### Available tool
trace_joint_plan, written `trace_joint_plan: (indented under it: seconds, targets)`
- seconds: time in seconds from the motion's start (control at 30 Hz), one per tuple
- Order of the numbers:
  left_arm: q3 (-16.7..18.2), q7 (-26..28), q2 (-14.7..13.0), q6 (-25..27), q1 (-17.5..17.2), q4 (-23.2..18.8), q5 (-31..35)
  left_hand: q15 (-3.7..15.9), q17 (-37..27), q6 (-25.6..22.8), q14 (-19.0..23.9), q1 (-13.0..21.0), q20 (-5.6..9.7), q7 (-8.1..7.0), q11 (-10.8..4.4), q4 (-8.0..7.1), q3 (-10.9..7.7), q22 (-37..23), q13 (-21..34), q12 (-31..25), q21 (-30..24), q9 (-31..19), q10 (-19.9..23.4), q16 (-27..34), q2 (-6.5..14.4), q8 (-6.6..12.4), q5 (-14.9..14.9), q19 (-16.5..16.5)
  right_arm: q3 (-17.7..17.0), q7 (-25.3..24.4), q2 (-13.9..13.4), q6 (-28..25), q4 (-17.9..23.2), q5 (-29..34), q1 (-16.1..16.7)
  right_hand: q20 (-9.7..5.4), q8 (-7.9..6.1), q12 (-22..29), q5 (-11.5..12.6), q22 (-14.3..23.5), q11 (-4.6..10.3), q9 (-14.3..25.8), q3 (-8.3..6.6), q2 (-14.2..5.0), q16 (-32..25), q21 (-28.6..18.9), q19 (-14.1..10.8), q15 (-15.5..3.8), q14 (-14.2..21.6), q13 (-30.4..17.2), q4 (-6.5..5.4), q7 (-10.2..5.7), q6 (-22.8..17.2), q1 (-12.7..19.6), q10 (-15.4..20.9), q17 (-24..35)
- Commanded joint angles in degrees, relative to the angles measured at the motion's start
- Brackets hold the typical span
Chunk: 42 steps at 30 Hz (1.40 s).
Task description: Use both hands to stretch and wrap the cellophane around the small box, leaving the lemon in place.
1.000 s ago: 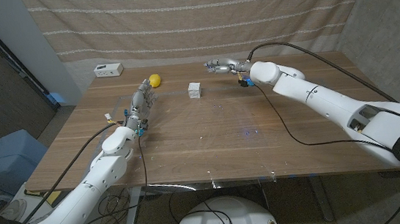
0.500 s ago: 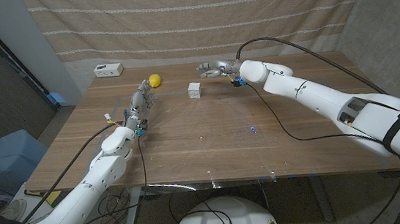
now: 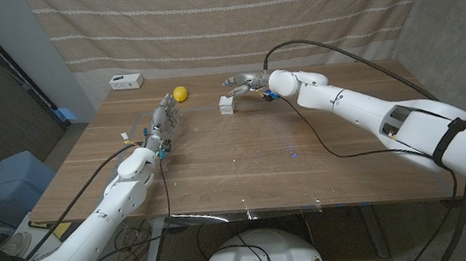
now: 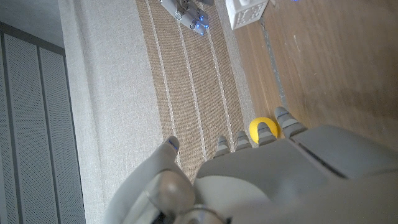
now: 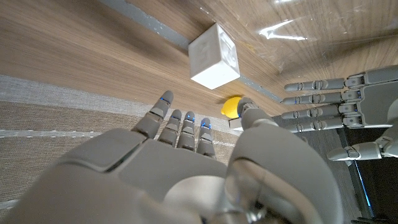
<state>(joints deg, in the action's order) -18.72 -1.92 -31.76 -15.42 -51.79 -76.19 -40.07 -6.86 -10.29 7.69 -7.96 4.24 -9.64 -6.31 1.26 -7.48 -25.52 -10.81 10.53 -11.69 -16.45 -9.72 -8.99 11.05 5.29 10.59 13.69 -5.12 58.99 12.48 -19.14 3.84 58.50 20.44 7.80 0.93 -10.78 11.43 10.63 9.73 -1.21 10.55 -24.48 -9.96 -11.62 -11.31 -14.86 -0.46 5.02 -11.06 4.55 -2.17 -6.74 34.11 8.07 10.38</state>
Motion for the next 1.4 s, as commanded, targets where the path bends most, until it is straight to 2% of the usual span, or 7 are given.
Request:
trace_joint_plan:
  seconds: [0.03, 0.7, 0.87, 1.0, 1.1, 1.27, 1.4]
  targets:
    - [0.15, 0.67, -0.16, 0.85, 0.05, 0.00, -0.15, 0.21, -0.16, -0.24, 0.27, -0.48, -0.21, -0.15, 0.10, -0.09, 0.27, -0.25, 0.30, -0.36, 0.22, -0.34, -0.02, -0.23, 0.14, -0.02, -0.21, 0.48, 3.37, 0.65, 4.11, 2.56, -7.96, 1.96, -3.41, -0.42, 0.06, -0.20, 0.10, 0.16, 0.52, 0.09, -0.07, -0.06, 0.02, -0.18, -0.32, -0.48, 0.03, -0.08, 0.31, -0.24, 0.48, 0.72, 0.14, 0.19]
    - [0.37, 1.91, -0.71, 2.13, -0.43, -1.04, -0.13, 0.14, -0.17, -0.20, 0.34, -0.52, -0.19, -0.18, 0.10, -0.10, 0.43, -0.31, 0.32, -0.29, 0.91, -0.34, 0.18, -0.29, 0.28, -0.06, -0.13, 0.75, 12.20, -5.72, 18.77, 8.88, -36.96, 1.24, -10.69, -0.04, 0.26, -0.31, -0.32, 0.13, 0.78, 0.15, 0.05, 0.72, -0.05, -0.49, -1.95, -0.79, 0.91, -0.07, 2.72, 0.28, 3.37, 3.65, -0.82, 0.03]
    - [0.30, 1.57, -0.67, 2.15, -0.14, -0.70, -0.18, 0.04, -0.16, -0.18, 0.75, -0.51, -0.19, -0.19, 0.20, -0.09, 0.46, -0.32, 0.32, -0.27, 1.01, -0.34, 0.17, -0.18, 0.32, -0.06, -0.11, 0.95, 15.85, -10.04, 19.00, 8.07, -37.43, -0.26, -10.70, 0.05, -0.24, 1.04, -0.33, 0.22, 1.10, 0.12, -0.92, 0.29, -1.30, -1.09, -4.90, -1.98, 5.53, -0.16, 4.66, -2.95, 3.08, 8.43, 2.80, 0.27]
    - [0.25, 1.47, -0.68, 2.22, 0.05, -0.53, -0.13, -0.08, -0.17, -0.11, 0.95, -0.50, -0.29, -0.30, -0.04, -0.09, 0.49, -0.33, 0.33, -0.27, 1.08, -0.34, 0.23, -0.15, 0.34, -0.09, -0.09, 1.12, 17.51, -13.70, 18.25, 10.01, -37.32, -0.83, -10.54, -2.56, -2.76, 3.31, -0.31, 1.31, 2.16, 0.15, -1.97, -1.03, -9.23, -5.94, -17.71, -7.94, 21.27, -0.82, 3.69, -8.46, -7.41, 15.52, 12.56, 3.72]
    - [0.18, 1.21, -0.67, 2.30, 0.23, -0.35, -0.18, -0.12, -0.18, -0.12, 1.18, -0.51, -0.35, -0.28, 0.34, -0.11, 0.52, -0.33, 0.34, -0.32, 1.18, -0.34, 0.38, -0.12, 0.37, -0.07, -0.07, 1.22, 17.99, -16.75, 17.56, 11.80, -37.27, -1.07, -10.18, -3.65, -4.26, 4.35, -0.27, 2.19, 3.18, 0.16, -2.24, -1.36, -15.57, -8.65, -21.28, -10.15, 28.25, -1.21, 3.12, -9.18, -15.87, 19.08, 17.48, 8.42]
    - [0.09, 1.15, -0.66, 2.43, 0.41, -0.25, -0.13, -0.14, -0.18, -0.25, 1.54, -0.51, -0.41, -0.32, 0.28, -0.12, 0.54, -0.34, 0.34, -0.26, 1.18, -0.34, 0.25, -0.03, 0.39, -0.02, -0.07, 1.47, 18.59, -23.10, 16.42, 14.73, -36.99, -0.30, -9.45, -4.39, -6.57, 10.29, -0.32, 3.82, 3.40, 0.39, -3.51, -1.31, -23.42, -13.97, -24.97, -12.03, 41.09, -3.20, 2.93, -3.42, -30.28, 24.71, 30.21, 14.81]
    - [0.00, 1.02, -0.61, 2.46, 0.52, -0.23, -0.12, -0.14, -0.19, -0.28, 1.66, -0.49, -0.48, -0.34, -0.05, -0.10, 0.57, -0.34, 0.33, -0.25, 1.32, -0.34, 0.27, -0.09, 0.38, -0.03, -0.05, 1.55, 18.31, -28.83, 15.39, 17.37, -36.77, 0.34, -8.68, -4.50, -8.07, 17.80, -0.42, 4.85, 2.72, 0.94, -3.80, -1.09, -26.46, -17.39, -24.35, -12.13, 48.09, -6.51, 3.19, -1.83, -40.39, 28.67, 41.12, 19.09]
